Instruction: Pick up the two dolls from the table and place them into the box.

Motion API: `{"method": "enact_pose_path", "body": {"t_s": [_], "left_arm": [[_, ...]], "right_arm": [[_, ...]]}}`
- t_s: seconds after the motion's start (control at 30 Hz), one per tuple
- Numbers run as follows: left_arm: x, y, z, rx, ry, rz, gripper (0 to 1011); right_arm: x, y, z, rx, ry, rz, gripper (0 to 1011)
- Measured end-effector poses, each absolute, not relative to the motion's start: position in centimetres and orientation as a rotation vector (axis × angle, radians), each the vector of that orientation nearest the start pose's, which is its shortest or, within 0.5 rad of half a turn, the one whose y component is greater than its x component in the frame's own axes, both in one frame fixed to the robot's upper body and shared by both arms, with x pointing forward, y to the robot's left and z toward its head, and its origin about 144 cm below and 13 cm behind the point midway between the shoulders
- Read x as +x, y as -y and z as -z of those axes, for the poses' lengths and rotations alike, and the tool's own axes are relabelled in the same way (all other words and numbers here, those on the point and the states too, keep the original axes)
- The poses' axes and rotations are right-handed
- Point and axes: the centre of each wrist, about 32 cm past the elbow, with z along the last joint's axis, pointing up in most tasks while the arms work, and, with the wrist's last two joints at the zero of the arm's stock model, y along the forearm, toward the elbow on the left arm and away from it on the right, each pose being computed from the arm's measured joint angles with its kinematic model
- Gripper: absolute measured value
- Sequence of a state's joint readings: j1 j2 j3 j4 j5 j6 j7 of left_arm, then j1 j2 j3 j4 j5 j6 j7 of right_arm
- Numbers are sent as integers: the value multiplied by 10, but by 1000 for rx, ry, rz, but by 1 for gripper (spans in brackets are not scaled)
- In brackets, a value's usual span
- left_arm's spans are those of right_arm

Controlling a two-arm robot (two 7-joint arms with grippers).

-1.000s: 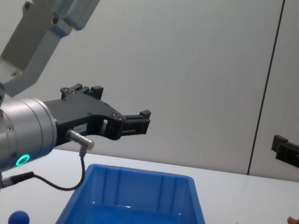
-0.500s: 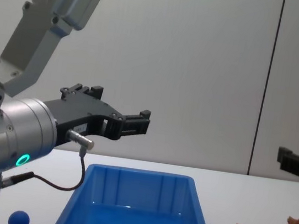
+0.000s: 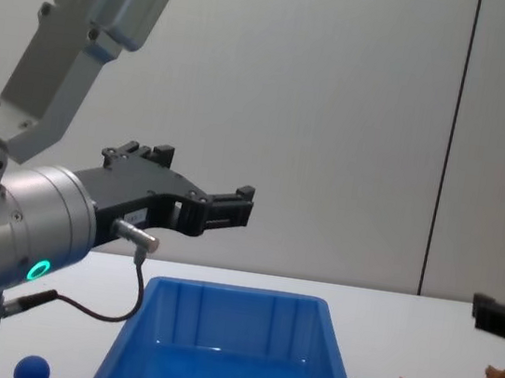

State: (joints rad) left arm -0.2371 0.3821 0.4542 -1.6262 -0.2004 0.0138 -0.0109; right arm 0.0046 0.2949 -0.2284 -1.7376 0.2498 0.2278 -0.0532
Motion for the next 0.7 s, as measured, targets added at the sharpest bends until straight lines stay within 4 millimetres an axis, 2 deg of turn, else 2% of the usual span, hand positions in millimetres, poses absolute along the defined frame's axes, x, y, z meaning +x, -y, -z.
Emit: {"method": "enact_pose_path", "body": {"t_s": [0.7], "left_arm": [[492, -198, -1204, 61, 268, -1124, 1001]], "right_arm": [[450, 221, -1176, -243, -179, 1416, 1001]]}}
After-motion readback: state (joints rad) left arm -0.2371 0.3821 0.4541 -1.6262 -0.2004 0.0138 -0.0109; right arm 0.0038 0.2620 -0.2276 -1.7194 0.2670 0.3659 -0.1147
